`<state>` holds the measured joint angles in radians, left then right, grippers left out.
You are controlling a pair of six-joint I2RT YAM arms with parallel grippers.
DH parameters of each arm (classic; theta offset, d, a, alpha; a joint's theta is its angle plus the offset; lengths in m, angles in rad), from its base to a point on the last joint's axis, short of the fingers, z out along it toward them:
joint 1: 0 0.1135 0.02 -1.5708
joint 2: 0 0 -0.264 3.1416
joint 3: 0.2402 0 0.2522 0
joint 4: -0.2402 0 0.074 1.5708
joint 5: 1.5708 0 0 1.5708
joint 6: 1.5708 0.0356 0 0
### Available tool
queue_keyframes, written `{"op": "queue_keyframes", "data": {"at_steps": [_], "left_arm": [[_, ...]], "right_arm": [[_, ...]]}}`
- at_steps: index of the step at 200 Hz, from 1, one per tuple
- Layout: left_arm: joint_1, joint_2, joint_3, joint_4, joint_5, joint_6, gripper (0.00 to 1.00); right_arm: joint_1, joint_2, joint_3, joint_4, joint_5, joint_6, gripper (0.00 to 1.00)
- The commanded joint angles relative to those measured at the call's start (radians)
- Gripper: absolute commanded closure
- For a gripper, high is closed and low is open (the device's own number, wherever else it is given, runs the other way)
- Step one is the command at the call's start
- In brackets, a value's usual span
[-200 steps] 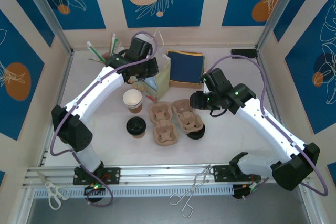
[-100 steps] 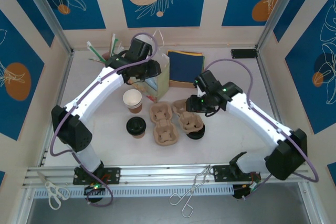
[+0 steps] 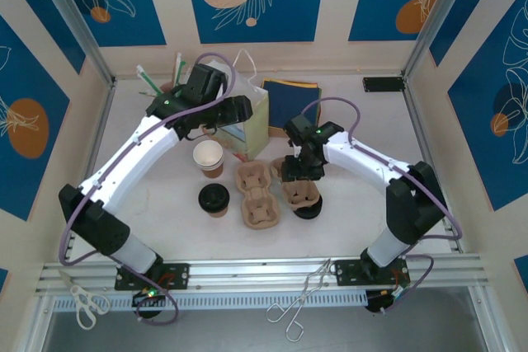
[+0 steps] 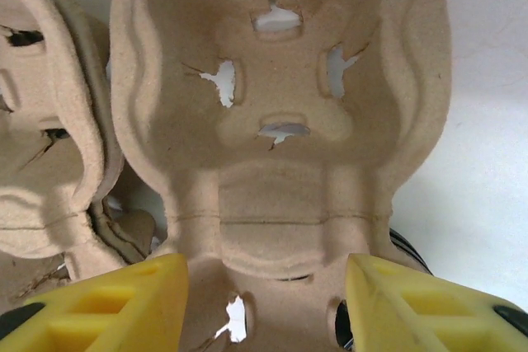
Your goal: Pack the takeout coffee
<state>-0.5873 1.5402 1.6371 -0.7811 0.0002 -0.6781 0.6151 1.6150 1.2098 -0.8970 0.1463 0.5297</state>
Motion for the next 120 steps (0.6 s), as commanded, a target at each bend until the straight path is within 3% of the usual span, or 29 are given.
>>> {"op": "queue_keyframes", "data": {"at_steps": [1, 30, 120], "left_arm": [[0.000, -0.051, -0.030, 0.020, 0.012, 0.017, 0.26], [0.003, -0.067, -0.038, 0.010, 0.012, 0.023, 0.20], [0.008, -0.092, -0.079, 0.029, 0.027, 0.013, 0.20]], "right_arm": [[0.006, 0.029, 0.041, -0.028, 0.010, -0.024, 0.46], [0.007, 0.067, 0.048, -0.037, 0.005, -0.027, 0.46], [0.018, 0.103, 0.033, -0.026, 0.001, -0.033, 0.44]]}}
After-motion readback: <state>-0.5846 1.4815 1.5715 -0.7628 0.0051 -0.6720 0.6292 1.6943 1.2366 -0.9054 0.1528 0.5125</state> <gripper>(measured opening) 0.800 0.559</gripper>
